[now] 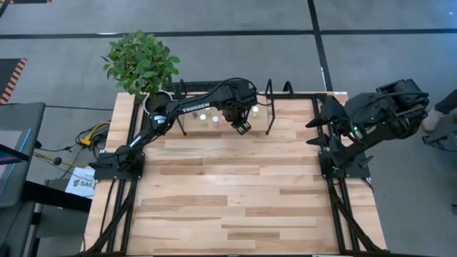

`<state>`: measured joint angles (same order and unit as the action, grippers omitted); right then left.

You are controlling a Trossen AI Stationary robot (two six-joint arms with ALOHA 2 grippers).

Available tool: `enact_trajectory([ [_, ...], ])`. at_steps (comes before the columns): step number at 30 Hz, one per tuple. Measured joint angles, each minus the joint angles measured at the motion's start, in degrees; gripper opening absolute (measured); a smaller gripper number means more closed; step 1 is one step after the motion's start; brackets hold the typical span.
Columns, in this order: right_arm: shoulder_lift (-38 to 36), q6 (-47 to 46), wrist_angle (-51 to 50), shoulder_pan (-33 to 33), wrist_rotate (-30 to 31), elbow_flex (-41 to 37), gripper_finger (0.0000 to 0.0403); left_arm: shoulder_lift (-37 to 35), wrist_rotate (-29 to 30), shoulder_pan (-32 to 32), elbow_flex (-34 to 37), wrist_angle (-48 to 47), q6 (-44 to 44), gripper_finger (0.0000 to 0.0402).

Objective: Pick and place medicine bottles onto shelf by color
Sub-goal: Put the yellow pill bottle on the shelf

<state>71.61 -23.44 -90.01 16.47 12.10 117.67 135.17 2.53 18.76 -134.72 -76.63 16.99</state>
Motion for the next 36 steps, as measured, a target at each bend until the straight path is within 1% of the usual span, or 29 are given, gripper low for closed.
enact_trajectory([
  [4, 0.0, 0.1, 0.0, -0.9, 0.0, 0.0, 0.0286, 0.0, 2.3, 0.0, 0.0, 0.1, -0.6, 0.0094],
  [9, 0.0, 0.1, 0.0, -1.3, 0.0, 0.0, 0.0286, 0.0, 2.7, 0.0, 0.0, 0.7, -1.4, 0.0094],
  [18, 0.0, 0.1, 0.0, -1.3, 0.0, 0.0, 0.0286, 0.0, 2.7, 0.1, 0.0, 1.6, -4.3, 0.0094],
  [36, 0.0, 0.0, 0.0, -1.3, 0.0, 0.0, 0.0286, 0.0, 2.0, 0.2, 0.0, 3.2, -4.5, 0.0094],
])
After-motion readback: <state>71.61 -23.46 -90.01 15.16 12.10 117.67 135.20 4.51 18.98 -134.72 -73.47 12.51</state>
